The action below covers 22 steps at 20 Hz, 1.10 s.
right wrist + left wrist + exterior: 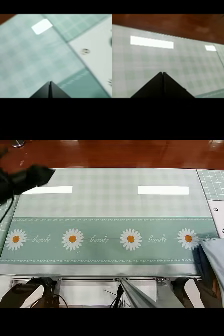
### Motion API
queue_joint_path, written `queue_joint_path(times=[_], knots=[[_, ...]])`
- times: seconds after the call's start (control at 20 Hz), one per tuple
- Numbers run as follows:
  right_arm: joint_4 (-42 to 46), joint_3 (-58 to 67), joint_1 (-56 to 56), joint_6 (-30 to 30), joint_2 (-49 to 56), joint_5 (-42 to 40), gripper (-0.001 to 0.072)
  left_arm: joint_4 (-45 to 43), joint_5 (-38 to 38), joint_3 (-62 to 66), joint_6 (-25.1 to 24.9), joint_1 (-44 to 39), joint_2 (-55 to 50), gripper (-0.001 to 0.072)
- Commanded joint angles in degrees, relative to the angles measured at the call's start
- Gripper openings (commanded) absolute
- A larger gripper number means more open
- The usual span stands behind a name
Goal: Fold the shirts.
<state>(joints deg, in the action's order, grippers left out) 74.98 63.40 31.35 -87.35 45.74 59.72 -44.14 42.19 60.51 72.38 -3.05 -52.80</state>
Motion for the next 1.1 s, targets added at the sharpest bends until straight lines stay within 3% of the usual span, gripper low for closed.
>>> queue_joint_path(times=[0.0,0.15,0.25,0.35,0.55,1.05], knots=[[-8.8,0.0,-21.2,2.5,11.0,-3.7,0.0028,-12.3,7.3,11.3,3.8,-8.0,-5.7,0.0019],[-0.9,0.0,-33.0,-2.2,22.0,-1.1,0.0028,-33.3,9.5,6.1,18.8,-14.0,-6.5,0.002],[7.7,1.3,-36.3,-2.6,28.0,3.7,0.0028,-37.4,9.1,0.9,29.0,-13.4,-6.9,0.002],[10.9,3.3,-38.0,-3.5,31.2,8.7,0.0028,-37.3,7.8,-1.5,29.1,-13.3,-8.2,0.002],[11.3,3.3,-37.9,-5.5,30.2,8.3,0.0029,-37.3,7.7,-1.4,22.7,-13.4,-11.6,0.0021],[12.2,3.3,-38.0,-5.5,30.0,9.3,0.0028,-36.9,10.4,-1.5,22.8,-13.4,-11.9,0.0022]])
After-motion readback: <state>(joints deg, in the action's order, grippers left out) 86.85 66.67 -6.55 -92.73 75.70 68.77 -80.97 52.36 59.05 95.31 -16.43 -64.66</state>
